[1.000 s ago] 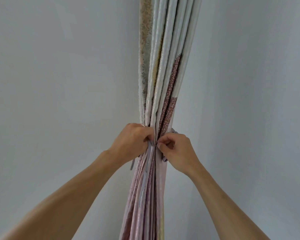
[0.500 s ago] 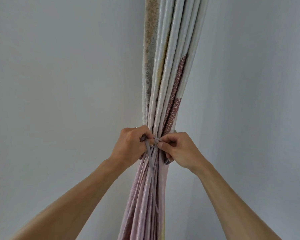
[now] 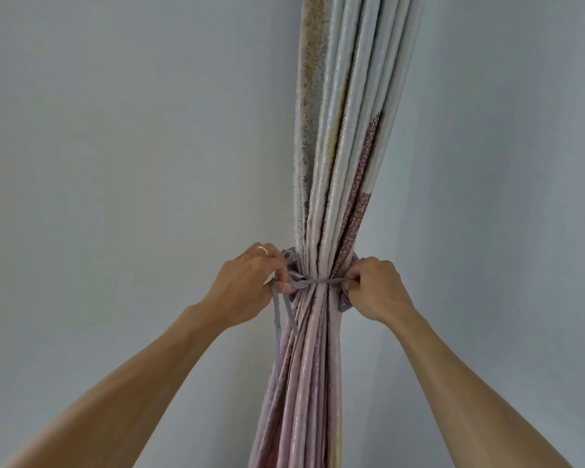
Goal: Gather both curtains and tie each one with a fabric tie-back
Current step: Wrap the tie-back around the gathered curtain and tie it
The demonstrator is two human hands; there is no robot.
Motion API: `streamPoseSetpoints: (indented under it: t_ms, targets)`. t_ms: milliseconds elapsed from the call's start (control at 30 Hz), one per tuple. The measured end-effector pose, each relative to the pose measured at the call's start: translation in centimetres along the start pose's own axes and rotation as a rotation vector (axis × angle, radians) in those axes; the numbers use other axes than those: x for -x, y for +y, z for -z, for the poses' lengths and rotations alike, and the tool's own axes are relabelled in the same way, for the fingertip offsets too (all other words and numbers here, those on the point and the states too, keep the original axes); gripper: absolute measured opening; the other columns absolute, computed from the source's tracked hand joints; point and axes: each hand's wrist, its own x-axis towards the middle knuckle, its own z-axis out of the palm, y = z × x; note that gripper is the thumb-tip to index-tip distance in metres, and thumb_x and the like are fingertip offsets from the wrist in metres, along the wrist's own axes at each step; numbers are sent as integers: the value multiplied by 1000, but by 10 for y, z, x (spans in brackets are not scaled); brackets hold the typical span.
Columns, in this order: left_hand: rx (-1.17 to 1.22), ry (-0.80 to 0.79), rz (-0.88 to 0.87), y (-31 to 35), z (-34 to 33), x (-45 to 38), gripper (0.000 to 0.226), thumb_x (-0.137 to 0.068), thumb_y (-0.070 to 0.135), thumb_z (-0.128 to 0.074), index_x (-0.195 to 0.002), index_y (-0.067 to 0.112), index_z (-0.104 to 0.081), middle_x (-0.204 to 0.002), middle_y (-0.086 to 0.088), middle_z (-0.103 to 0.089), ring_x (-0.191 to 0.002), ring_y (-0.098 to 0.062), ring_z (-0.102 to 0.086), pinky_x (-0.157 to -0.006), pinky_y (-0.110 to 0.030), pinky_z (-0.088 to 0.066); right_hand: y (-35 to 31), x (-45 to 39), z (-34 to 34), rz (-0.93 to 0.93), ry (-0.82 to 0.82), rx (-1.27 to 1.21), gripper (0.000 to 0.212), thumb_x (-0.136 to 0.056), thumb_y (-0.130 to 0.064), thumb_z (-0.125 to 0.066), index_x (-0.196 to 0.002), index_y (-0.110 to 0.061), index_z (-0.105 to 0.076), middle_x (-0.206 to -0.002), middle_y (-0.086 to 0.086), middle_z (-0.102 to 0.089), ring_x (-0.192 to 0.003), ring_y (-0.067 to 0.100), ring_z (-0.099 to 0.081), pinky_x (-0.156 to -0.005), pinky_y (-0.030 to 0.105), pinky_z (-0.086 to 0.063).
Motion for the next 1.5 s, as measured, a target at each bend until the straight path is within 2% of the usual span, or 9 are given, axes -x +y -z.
streamPoseSetpoints:
  t_ms: [167,267,400,767,1000,1133,1200,1333,1500]
  targets:
    - [496,-59,254,11,1,-4,15,-82,7,-72,-71,12,-64,-62,-1,-67,-54,-15,-63,-52,-31,-53,-4,6,8,53,-57,-148,22,-91,-7,-56,-73,-16,-64,-73,5,-70,-63,20,-69,-55,27,-52]
    - [959,-47,408,19,6,-6,9,-79,-11,-69,-77,-3,-68,-71,-18,-72,-63,-24,-72,-57,-22,-57,-7,11,12,89,-76,-258,19,-92,-7,-59,-76,-11,-67,-69,6,-73,-54,11,-69,-61,33,-60]
    - [1155,-139,569,18,14,-12,19,-82,-15,-52,-79,-10,-71,-84,-24,-74,-76,-29,-74,-62,-24,-60,-11,13,16,128,-38,-280,21,-91,-9,-62,-73,-16,-68,-65,10,-71,-57,23,-69,-66,43,-61]
    - [147,-289,298,7,27,-28,13,-88,20,-65,-78,12,-71,-66,3,-71,-50,0,-52,-52,-14,-37,0,12,22,79,-16,-320,17,-91,-6,-62,-88,-11,-78,-58,-7,-61,-43,-2,-53,-48,10,-43]
    - [625,-58,460,30,9,-38,43,-82,42,-70,-70,1,-70,-61,-3,-58,-55,-13,-48,-58,-23,-41,-10,9,19,107,-5,-325,22,-94,-3,-57,-104,-8,-75,-90,3,-68,-64,5,-63,-52,10,-50]
    - [1022,-21,507,46,-4,-43,33,-82,39,-71,-69,8,-76,-78,-11,-76,-68,-12,-65,-77,-34,-56,-14,8,20,124,0,-327,28,-93,-1,-53,-105,-11,-75,-94,3,-71,-70,20,-72,-67,37,-62]
    - [1203,-47,538,51,-8,-44,41,-88,37,-64,-79,-2,-73,-78,-18,-73,-61,-17,-64,-55,-26,-53,-14,8,20,129,35,-337,29,-91,1,-53,-99,-14,-77,-88,2,-73,-68,17,-72,-65,35,-61]
    - [1193,-135,548,50,-15,-43,40,-92,30,-61,-63,3,-61,-55,-11,-58,-42,-13,-46,-38,-19,-35,-10,11,26,104,134,-389,20,-87,-2,-63,-89,-16,-77,-74,-7,-69,-59,-3,-63,-57,9,-47]
    - [944,-214,477,44,-20,-40,17,-95,6,-54,-92,0,-69,-67,-3,-64,-51,-8,-47,-41,-19,-34,-11,15,34,111,99,-404,19,-87,-3,-64,-89,-16,-77,-73,-6,-70,-59,-1,-62,-56,9,-46]
